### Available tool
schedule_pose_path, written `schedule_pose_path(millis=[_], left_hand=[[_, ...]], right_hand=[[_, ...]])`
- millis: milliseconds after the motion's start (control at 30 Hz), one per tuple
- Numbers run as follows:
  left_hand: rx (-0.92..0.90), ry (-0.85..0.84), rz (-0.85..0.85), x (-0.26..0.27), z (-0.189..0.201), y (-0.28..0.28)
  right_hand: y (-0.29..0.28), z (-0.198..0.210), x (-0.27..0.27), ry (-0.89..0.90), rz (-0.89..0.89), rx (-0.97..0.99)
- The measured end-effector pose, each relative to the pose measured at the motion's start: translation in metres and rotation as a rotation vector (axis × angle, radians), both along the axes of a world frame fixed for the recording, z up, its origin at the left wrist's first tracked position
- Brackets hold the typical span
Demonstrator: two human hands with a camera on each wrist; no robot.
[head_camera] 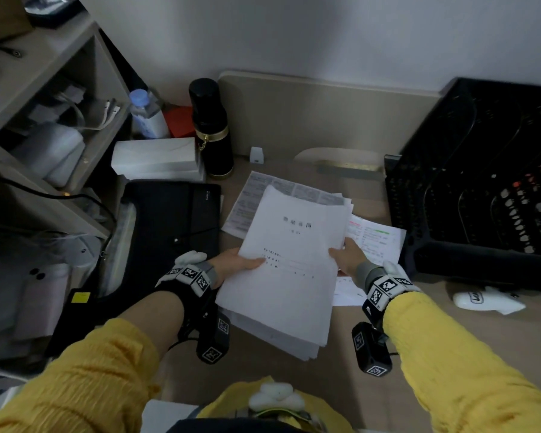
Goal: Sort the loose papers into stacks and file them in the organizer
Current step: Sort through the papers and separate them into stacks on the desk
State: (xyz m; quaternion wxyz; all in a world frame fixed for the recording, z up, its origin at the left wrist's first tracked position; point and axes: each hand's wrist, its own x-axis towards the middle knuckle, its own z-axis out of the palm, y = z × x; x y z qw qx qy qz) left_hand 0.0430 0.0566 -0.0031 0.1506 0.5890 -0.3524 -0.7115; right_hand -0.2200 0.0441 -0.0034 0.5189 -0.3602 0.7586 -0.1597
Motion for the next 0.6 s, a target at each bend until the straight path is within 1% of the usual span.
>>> schedule_pose_path(millis=[100, 133, 167, 233, 267, 300, 433, 533, 600], left_hand=[[-0.010, -0.064, -0.036, -0.004, -0.005, 0.001], [-0.047, -0.115, -0.068, -0.005, -0.008, 0.002], [-0.120, -0.228, -0.143, -0.005, -0.010, 0.001], [-0.259, -0.535, -0.346, -0.004, -0.014, 0.000], [-0.275, -0.622, -0.395, -0.004, -0.014, 0.000], [-0.278, -0.650, -0.408, -0.004, -0.014, 0.000], [-0.294, -0.603, -0.443, -0.001, -0.020, -0.004], [-0.287, -0.560, -0.380, 0.002, -0.025, -0.005], [-0.283, -0.498, -0.326, 0.001, -0.030, -0.004]], right_hand=[[0.005, -0.004, 0.001, 0.037, 0.030, 0.057], [0.007, -0.006, 0.001, 0.057, 0.039, 0.078], [0.008, -0.009, 0.002, 0.068, 0.048, 0.088], [0.011, -0.014, 0.004, 0.132, 0.091, 0.106], [0.013, -0.014, 0.006, 0.163, 0.112, 0.122], [0.014, -0.017, 0.006, 0.172, 0.114, 0.127], [0.014, -0.025, 0.003, 0.228, 0.123, 0.168], [0.013, -0.027, 0.000, 0.309, 0.171, 0.170], [0.014, -0.027, -0.003, 0.381, 0.206, 0.176]])
